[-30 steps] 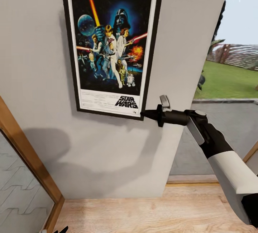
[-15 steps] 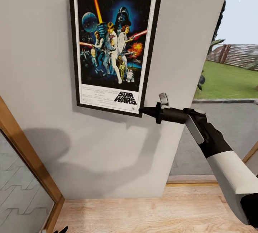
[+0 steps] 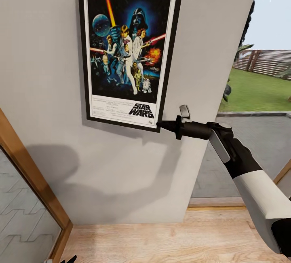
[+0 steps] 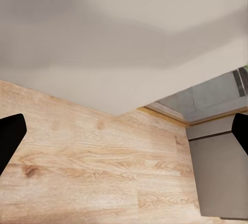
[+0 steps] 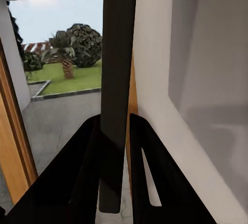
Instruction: Pick up the poster from the kitchen countertop and hang it on one of the wall nails in the kitchen.
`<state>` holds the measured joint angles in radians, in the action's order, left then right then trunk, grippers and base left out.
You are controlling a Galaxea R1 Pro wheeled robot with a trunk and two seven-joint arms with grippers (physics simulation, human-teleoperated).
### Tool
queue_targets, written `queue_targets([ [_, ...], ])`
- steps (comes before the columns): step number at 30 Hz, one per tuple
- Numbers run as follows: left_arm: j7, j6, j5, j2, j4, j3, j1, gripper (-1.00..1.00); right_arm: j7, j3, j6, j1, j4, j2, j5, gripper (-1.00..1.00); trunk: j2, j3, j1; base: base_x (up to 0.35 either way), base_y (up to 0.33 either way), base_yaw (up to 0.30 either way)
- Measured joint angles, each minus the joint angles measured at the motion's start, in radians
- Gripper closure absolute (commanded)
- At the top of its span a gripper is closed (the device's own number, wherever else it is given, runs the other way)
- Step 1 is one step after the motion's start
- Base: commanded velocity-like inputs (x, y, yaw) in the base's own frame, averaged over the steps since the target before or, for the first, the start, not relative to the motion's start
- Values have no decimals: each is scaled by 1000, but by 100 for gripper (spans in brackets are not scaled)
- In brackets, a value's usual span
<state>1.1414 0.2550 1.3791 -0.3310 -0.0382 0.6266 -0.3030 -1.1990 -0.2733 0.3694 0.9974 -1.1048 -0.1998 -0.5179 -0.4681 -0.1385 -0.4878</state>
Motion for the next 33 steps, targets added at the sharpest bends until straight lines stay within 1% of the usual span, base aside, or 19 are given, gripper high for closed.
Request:
queue_targets([
  [33, 0, 0, 1, -2, 0, 0, 0, -100, -2, -6, 0, 1, -2, 0, 8, 100, 0, 0, 0, -2, 0, 0],
])
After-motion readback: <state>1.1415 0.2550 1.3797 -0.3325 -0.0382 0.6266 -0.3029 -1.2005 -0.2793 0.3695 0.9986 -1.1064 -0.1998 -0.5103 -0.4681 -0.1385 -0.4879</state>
